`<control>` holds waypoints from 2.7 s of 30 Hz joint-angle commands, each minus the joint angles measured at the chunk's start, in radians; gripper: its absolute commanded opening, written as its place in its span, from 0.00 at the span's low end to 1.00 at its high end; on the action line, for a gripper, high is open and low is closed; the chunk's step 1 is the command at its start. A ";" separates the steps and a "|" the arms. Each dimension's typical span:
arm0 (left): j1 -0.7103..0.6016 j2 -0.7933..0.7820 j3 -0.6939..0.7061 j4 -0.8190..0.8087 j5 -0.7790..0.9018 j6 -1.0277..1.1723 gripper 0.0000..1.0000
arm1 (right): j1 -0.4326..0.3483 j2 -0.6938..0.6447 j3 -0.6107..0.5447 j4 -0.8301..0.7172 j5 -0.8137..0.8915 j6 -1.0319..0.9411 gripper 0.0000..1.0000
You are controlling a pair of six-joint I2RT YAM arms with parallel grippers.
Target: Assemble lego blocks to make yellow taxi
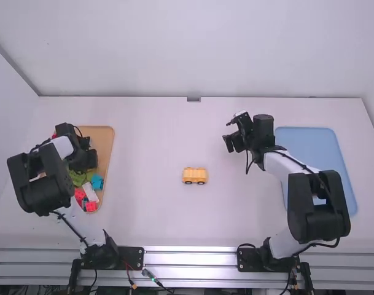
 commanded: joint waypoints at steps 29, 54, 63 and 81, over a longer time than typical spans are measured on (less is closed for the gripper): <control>-0.003 0.007 -0.028 -0.041 0.012 -0.082 0.38 | -0.004 -0.031 -0.002 -0.021 -0.007 0.003 0.99; -0.003 -0.006 -0.027 0.016 0.012 -0.108 0.04 | -0.004 -0.031 -0.002 -0.020 -0.020 0.003 0.99; -0.011 -0.189 -0.028 0.027 0.100 -0.104 0.02 | -0.004 -0.032 -0.002 0.031 -0.280 0.004 0.99; -0.525 -0.655 -0.419 0.509 0.223 0.086 0.02 | 0.023 -0.023 -0.006 0.219 -0.672 0.266 0.99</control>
